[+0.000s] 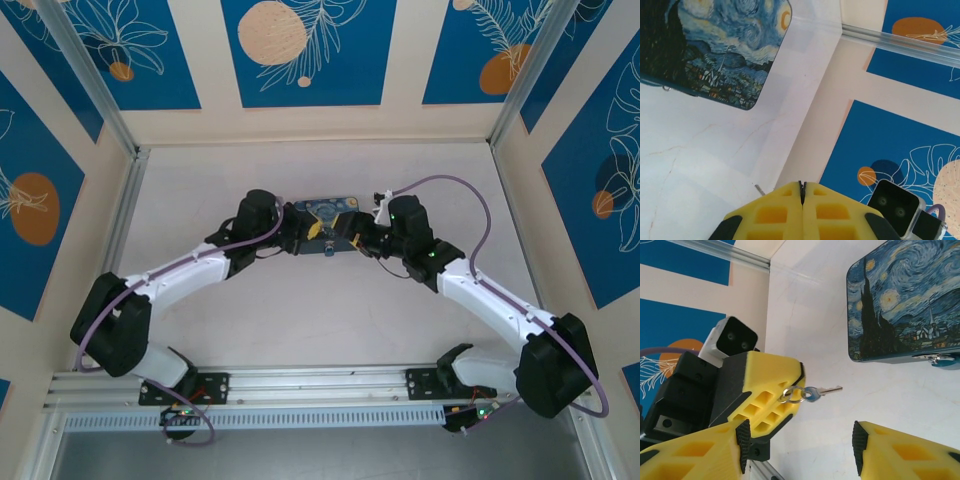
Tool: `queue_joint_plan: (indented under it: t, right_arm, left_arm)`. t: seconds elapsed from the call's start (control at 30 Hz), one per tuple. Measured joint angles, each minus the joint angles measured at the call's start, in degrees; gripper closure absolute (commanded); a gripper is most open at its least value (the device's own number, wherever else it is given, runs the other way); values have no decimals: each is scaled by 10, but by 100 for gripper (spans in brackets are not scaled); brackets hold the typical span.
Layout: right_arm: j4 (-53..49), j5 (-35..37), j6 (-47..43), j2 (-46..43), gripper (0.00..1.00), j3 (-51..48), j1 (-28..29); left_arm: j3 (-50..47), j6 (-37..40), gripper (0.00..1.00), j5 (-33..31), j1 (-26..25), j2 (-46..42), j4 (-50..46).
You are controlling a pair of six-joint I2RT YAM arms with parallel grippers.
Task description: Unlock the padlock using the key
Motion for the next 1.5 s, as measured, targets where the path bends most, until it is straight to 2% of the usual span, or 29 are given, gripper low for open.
queue_joint_plan:
  t: [0.13,0.33,0.43,0.57,0.97,1.23,1.5]
  right_arm:
    - [-7,-5,-9,0,45,0,-10]
    - [0,-40,-33,0,48,0,-43]
    - [29,-70,-37,1,49,-1,-63]
    - [92,-116,-36,15,50,-1,-76]
    - [268,-210,2,81,55,0,-76]
    - [336,-233,26,108,55,1,-74]
    - [346,-242,23,124,55,13,-74]
  left_arm:
    - [13,82,100,-20,0,-4,-14]
    - [21,261,100,-42,0,-34,-13]
    - [21,332,100,-42,0,-44,5]
    - [20,388,100,-42,0,-45,33]
    - [-1,400,100,-56,0,-45,138]
    - [-22,340,100,-73,0,-35,192]
    - [-23,277,100,-83,0,-11,223]
